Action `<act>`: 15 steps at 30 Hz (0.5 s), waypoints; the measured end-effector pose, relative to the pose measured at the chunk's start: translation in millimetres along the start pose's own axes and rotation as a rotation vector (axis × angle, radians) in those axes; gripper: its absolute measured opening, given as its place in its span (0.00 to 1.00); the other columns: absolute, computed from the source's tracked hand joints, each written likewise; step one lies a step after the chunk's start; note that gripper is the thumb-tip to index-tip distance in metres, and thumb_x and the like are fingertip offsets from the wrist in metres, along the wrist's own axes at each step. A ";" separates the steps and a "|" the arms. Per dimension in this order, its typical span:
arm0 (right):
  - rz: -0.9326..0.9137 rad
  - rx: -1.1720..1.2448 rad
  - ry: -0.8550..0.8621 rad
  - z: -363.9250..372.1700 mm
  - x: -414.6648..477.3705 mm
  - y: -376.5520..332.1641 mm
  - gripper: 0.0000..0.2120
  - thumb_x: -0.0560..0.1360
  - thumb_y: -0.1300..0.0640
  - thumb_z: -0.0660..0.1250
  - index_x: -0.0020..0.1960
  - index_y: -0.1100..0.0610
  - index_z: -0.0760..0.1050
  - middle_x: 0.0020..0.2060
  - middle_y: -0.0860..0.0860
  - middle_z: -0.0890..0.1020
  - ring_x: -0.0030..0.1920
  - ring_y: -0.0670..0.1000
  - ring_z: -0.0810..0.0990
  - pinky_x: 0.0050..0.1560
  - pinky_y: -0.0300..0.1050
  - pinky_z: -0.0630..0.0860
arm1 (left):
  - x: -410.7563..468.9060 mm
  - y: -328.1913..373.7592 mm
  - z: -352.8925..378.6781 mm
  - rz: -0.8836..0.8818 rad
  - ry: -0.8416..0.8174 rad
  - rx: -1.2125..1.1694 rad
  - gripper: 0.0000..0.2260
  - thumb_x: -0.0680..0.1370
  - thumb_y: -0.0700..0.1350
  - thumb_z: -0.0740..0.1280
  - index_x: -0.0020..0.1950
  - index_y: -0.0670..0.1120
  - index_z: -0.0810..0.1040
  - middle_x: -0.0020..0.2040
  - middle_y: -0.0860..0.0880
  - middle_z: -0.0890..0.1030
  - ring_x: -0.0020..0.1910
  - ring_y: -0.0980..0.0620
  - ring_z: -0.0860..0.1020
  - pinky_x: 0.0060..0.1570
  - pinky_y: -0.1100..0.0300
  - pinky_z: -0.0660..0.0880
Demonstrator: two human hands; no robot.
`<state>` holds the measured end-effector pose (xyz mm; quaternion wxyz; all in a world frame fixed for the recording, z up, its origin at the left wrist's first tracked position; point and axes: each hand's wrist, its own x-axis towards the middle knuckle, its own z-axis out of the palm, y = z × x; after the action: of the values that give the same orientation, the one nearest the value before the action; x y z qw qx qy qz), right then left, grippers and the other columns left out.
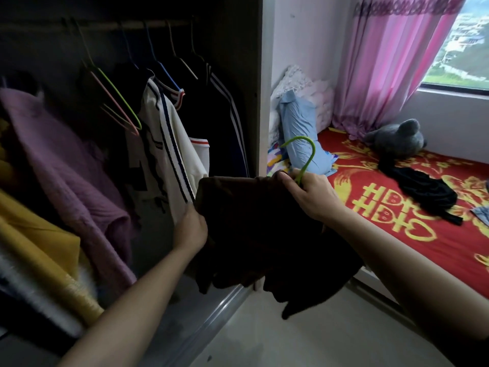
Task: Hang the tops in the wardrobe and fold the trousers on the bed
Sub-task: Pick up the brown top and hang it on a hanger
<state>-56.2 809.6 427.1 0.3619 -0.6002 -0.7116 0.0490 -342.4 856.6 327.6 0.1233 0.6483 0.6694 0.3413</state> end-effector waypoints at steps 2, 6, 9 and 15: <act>-0.052 -0.149 -0.061 -4.1 -1.9 11.3 0.26 0.81 0.38 0.55 0.33 0.55 0.67 0.23 0.49 0.69 0.26 0.50 0.71 0.30 0.48 0.65 | 8.7 -0.5 -13.3 -0.023 0.079 -0.016 0.07 0.81 0.38 0.57 0.58 0.37 0.69 0.47 0.33 0.79 0.49 0.31 0.78 0.43 0.47 0.69; 0.012 -0.308 -0.214 0.9 -12.5 28.5 0.29 0.82 0.37 0.54 0.30 0.56 0.64 0.23 0.49 0.69 0.23 0.49 0.70 0.26 0.44 0.61 | 32.1 -0.3 -44.1 -0.018 0.197 -0.039 0.09 0.81 0.37 0.57 0.59 0.35 0.71 0.51 0.29 0.79 0.53 0.30 0.77 0.51 0.45 0.69; 0.006 -0.177 -0.302 0.5 -13.7 28.1 0.29 0.82 0.38 0.54 0.30 0.57 0.65 0.22 0.48 0.69 0.21 0.47 0.69 0.24 0.41 0.62 | 42.0 1.2 -57.0 -0.007 0.131 -0.028 0.09 0.81 0.38 0.57 0.59 0.37 0.72 0.52 0.31 0.79 0.53 0.32 0.77 0.50 0.47 0.70; -0.003 0.286 -0.302 7.6 1.0 4.2 0.25 0.83 0.43 0.58 0.31 0.56 0.70 0.24 0.43 0.70 0.25 0.41 0.69 0.29 0.37 0.67 | 54.0 -5.2 -72.4 0.089 -0.034 -0.046 0.06 0.80 0.39 0.58 0.50 0.41 0.74 0.45 0.40 0.79 0.49 0.38 0.78 0.42 0.54 0.66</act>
<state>-57.1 814.4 419.9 0.3328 -0.5275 -0.7444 0.2384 -397.4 886.9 392.8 0.1342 0.6802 0.6297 0.3504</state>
